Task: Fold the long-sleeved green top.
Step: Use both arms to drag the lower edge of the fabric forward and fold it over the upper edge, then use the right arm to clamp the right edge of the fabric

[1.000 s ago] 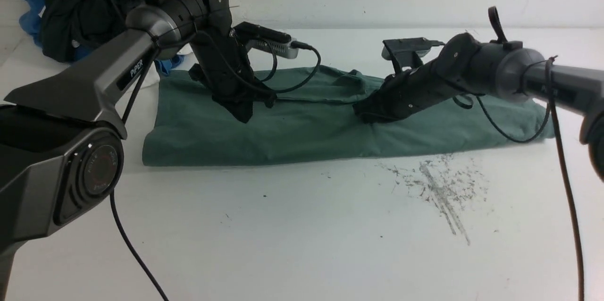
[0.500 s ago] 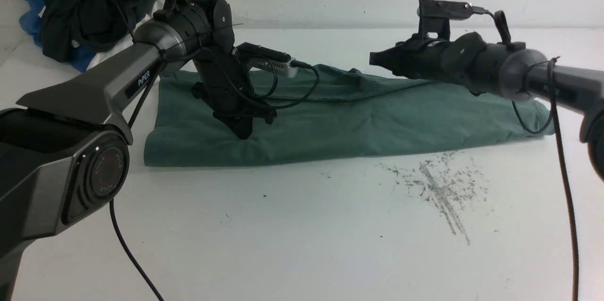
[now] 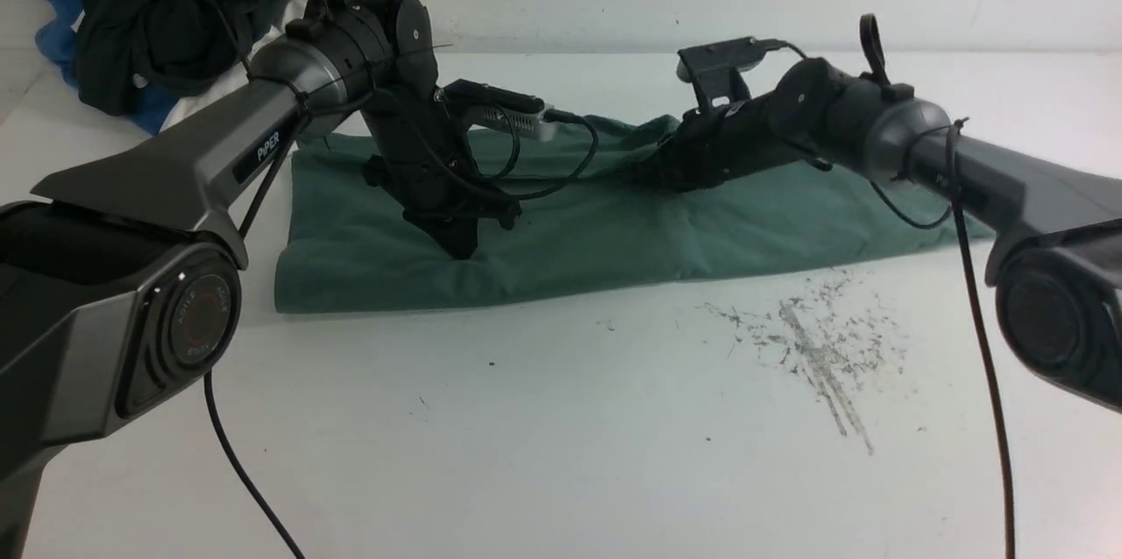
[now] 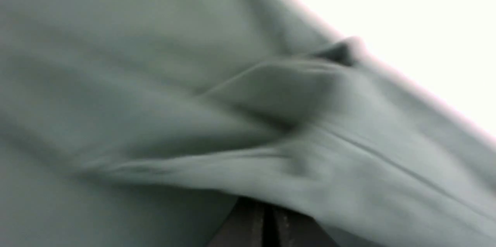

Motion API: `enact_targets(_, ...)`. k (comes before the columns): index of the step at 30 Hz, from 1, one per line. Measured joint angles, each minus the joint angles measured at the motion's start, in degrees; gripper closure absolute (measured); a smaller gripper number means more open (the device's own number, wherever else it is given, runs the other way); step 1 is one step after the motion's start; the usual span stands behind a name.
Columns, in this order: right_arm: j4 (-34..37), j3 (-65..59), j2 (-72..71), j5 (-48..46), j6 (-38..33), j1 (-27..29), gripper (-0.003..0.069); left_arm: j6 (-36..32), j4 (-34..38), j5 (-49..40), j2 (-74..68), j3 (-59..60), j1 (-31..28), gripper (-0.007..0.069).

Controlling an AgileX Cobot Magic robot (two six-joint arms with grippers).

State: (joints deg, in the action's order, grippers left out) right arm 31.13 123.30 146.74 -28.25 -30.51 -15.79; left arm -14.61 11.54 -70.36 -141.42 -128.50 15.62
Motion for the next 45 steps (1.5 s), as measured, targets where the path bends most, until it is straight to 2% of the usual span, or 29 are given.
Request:
enact_targets(2,-1.12,0.00,0.32,3.11,3.09,0.22,0.0669,0.00,-0.06,0.00,0.00,0.00,0.00,0.0632)
enact_targets(4,-2.38,1.06,0.52,8.79,9.21,1.14,0.0669,-0.06,-0.06,0.00,0.00,0.00,0.13,0.0632)
enact_targets(10,-6.59,5.57,-0.49,7.03,13.56,3.00,0.0667,-0.60,-0.18,0.00,0.00,0.00,0.13,0.0632)
enact_targets(14,-9.87,7.26,-3.32,-6.54,15.77,5.61,0.0666,-1.12,-4.40,-0.06,0.92,-0.16,0.20,0.0632)
enact_targets(15,-10.38,7.33,-3.50,-7.26,15.87,5.85,0.0666,-1.12,-4.73,-0.06,1.01,-0.21,0.20,0.0632)
enact_targets(18,-16.71,7.33,-6.96,-19.86,16.27,7.42,0.0662,0.78,-9.96,-0.12,3.82,-1.51,-0.41,0.0632)
enact_targets(22,-21.13,7.51,-10.45,-30.54,16.34,7.68,0.0661,3.73,-10.44,0.04,9.46,-2.63,-3.06,0.0631)
enact_targets(29,-20.23,7.82,-6.93,-36.92,15.58,7.51,0.0659,4.57,-5.25,1.59,8.42,-3.10,-6.65,0.0631)
enact_targets(38,-21.02,7.92,-2.41,-39.95,15.48,7.51,0.0659,2.92,-4.02,-0.26,-0.36,-2.80,-5.79,0.0631)
enact_targets(45,-17.12,3.56,-4.93,-41.10,16.35,7.50,0.0659,2.84,-3.78,0.31,-0.35,-0.13,-5.02,0.0631)
